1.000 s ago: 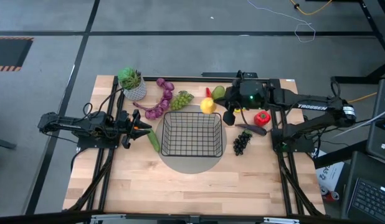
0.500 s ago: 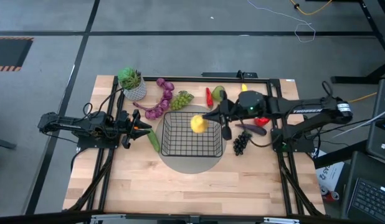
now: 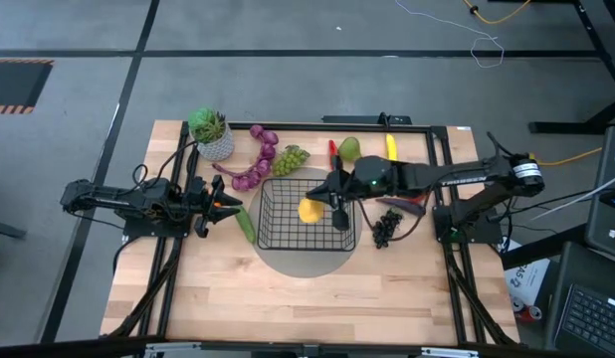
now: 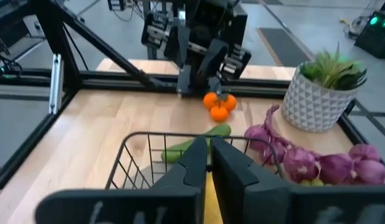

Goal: Build produce basket
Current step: Put the yellow pear into the black wire basket, then put the red bell pepper into the black wire basket

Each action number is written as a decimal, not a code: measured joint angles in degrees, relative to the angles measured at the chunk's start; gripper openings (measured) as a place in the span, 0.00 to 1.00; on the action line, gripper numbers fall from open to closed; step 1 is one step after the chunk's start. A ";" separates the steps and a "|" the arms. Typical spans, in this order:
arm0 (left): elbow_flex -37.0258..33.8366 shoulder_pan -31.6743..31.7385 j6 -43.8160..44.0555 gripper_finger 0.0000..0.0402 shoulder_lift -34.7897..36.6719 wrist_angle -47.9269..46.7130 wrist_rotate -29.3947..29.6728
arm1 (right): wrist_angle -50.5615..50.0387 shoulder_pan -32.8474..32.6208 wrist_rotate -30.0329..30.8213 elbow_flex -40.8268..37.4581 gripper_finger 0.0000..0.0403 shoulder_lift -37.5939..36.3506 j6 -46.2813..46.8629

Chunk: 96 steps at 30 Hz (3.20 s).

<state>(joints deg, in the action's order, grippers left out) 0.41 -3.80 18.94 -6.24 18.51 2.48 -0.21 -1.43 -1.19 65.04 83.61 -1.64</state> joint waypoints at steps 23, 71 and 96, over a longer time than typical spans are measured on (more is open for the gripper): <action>-0.01 0.01 -0.02 0.29 -0.01 -0.01 0.01 | -0.48 0.00 0.11 0.00 0.15 -0.94 2.35; -0.01 -0.01 -0.01 0.29 -0.01 -0.03 0.00 | -69.28 6.15 38.47 0.02 0.31 -24.88 44.88; -0.01 0.01 -0.02 0.29 -0.02 -0.01 0.00 | -88.59 6.58 25.07 -1.01 0.31 -22.20 47.84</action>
<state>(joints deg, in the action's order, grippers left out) 0.40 -3.79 18.92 -6.26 18.50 2.48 -88.80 5.15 23.88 64.03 61.41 46.20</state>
